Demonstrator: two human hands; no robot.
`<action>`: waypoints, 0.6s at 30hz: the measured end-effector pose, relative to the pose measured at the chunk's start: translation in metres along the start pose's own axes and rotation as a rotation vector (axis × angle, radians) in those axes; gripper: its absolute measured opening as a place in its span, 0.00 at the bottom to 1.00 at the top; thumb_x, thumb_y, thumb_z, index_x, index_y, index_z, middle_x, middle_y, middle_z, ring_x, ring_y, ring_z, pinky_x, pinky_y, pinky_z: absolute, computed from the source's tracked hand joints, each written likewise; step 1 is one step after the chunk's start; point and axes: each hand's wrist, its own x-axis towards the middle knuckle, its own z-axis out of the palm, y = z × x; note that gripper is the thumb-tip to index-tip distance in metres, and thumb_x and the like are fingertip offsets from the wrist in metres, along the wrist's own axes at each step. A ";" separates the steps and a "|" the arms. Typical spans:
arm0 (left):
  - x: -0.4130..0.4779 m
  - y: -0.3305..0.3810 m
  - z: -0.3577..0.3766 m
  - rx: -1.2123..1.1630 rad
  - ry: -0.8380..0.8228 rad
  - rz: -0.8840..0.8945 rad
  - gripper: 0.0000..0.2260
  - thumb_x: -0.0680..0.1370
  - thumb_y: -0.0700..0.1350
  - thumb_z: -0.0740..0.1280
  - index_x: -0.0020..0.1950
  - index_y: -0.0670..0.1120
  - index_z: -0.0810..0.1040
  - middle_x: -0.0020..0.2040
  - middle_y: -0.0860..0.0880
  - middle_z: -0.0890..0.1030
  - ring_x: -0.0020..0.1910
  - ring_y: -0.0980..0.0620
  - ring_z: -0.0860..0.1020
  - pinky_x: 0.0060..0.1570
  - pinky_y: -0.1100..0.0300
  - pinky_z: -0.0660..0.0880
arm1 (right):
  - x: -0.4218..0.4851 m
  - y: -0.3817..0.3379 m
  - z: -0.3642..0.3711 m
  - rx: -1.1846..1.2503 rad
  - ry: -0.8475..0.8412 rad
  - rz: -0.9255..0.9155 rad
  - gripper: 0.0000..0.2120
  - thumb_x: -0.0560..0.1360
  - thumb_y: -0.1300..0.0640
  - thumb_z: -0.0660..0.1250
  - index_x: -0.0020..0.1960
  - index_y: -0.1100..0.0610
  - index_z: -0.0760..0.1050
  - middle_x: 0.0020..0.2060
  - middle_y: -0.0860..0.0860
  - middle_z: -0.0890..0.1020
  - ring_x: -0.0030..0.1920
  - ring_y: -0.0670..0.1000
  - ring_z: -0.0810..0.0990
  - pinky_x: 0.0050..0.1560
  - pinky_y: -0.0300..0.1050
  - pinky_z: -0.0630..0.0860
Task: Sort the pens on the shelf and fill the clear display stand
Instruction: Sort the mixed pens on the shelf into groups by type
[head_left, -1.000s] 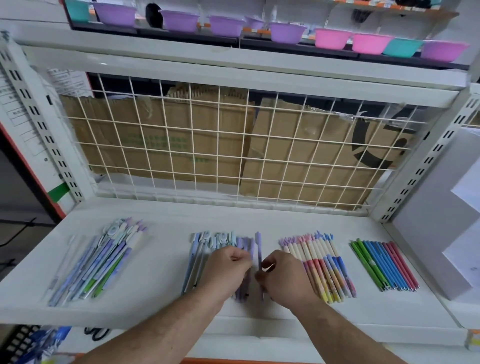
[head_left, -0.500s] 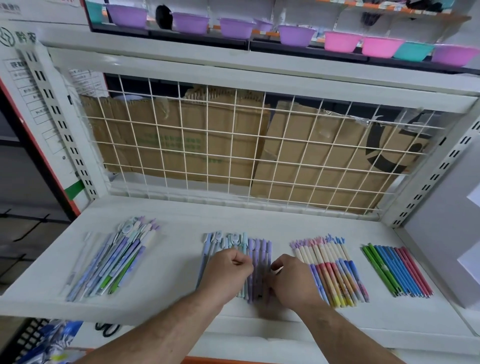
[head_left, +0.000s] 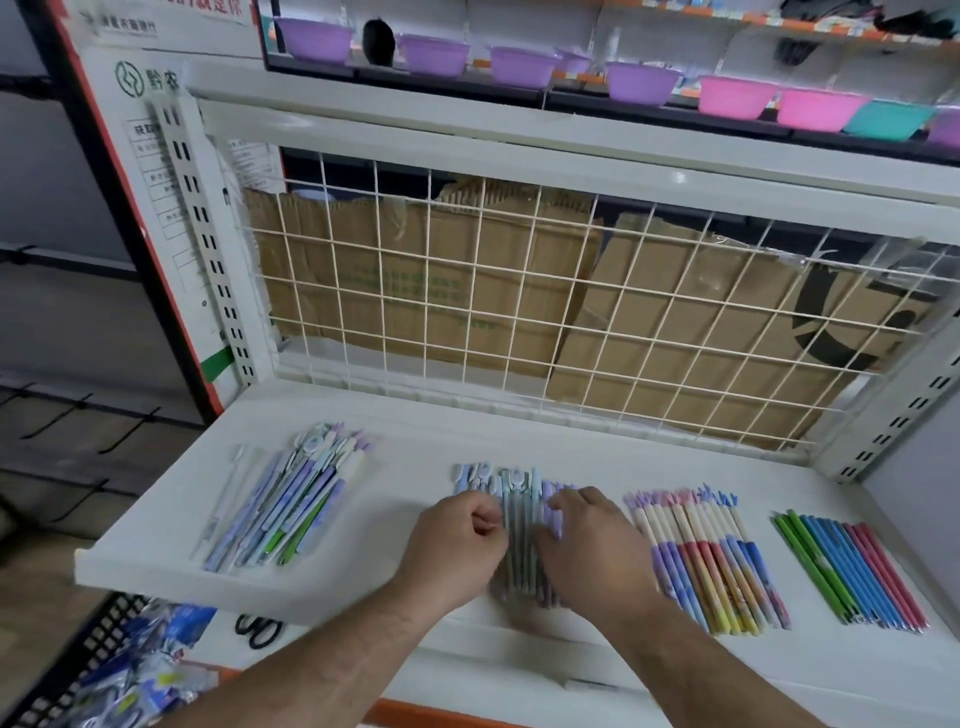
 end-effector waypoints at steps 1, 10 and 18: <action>0.000 -0.003 -0.004 0.020 0.013 0.014 0.05 0.73 0.44 0.70 0.40 0.54 0.79 0.39 0.58 0.82 0.41 0.60 0.80 0.47 0.63 0.77 | 0.001 -0.006 0.001 -0.011 -0.012 -0.014 0.13 0.76 0.47 0.67 0.58 0.50 0.79 0.54 0.47 0.80 0.55 0.51 0.79 0.46 0.43 0.77; 0.016 -0.051 -0.073 0.578 0.110 0.042 0.17 0.77 0.56 0.63 0.63 0.50 0.75 0.58 0.50 0.78 0.57 0.49 0.77 0.54 0.55 0.75 | 0.005 -0.054 0.017 -0.062 -0.022 -0.015 0.13 0.76 0.45 0.62 0.58 0.45 0.77 0.55 0.45 0.78 0.55 0.52 0.77 0.67 0.52 0.66; 0.032 -0.087 -0.118 0.904 0.152 0.007 0.15 0.77 0.55 0.61 0.57 0.47 0.75 0.56 0.45 0.78 0.55 0.47 0.76 0.53 0.56 0.73 | 0.010 -0.092 0.027 0.032 0.019 -0.074 0.15 0.76 0.47 0.65 0.61 0.47 0.79 0.58 0.45 0.80 0.53 0.49 0.82 0.43 0.39 0.72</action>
